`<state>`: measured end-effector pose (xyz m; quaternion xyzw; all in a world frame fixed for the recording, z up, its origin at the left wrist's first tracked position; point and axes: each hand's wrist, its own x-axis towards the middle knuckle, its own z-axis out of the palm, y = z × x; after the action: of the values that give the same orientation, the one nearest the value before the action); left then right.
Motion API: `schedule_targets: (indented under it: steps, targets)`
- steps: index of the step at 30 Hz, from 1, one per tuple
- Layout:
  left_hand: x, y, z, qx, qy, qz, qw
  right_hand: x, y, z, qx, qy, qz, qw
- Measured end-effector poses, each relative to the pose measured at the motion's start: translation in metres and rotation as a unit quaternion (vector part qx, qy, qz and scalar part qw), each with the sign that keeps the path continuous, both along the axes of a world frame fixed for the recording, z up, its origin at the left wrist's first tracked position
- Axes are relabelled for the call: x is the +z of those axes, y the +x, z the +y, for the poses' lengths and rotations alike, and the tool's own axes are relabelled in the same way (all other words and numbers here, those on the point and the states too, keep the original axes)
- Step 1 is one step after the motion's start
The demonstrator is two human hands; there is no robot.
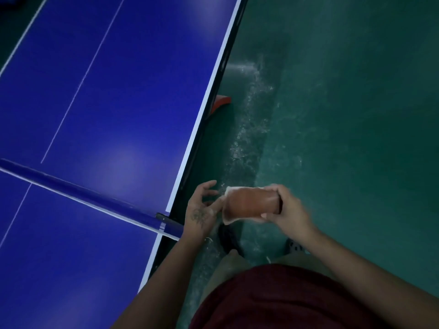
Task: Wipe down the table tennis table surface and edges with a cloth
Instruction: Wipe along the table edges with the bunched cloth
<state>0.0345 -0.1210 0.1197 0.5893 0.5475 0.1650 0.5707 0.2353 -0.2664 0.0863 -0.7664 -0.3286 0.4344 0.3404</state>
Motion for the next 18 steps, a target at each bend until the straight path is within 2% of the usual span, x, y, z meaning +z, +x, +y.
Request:
schedule_targets:
  steps: [2, 5, 8, 12, 15, 18]
  targets:
    - [-0.009, -0.011, 0.023, 0.004, -0.020, -0.018, 1.000, -0.007, -0.012, 0.007, 0.012, -0.008, -0.101, 0.995]
    - [-0.025, -0.031, 0.061, -0.007, -0.026, -0.021, 0.999, -0.017, -0.020, 0.015, 0.051, -0.057, -0.254, 0.964]
    - [-0.048, -0.053, 0.104, -0.043, -0.006, 0.021, 0.999, -0.022, -0.025, 0.019, 0.053, -0.161, -0.319, 0.932]
    - [-0.083, -0.083, 0.166, -0.095, 0.068, 0.085, 0.990, -0.028, -0.044, 0.039, 0.031, -0.206, -0.288, 0.935]
    - [-0.103, -0.098, 0.206, -0.068, 0.043, 0.106, 0.991, -0.033, -0.068, 0.060, -0.008, -0.246, -0.188, 0.951]
    - [-0.127, -0.110, 0.244, -0.097, 0.166, 0.213, 0.958, -0.048, -0.104, 0.086, -0.023, -0.249, -0.149, 0.957]
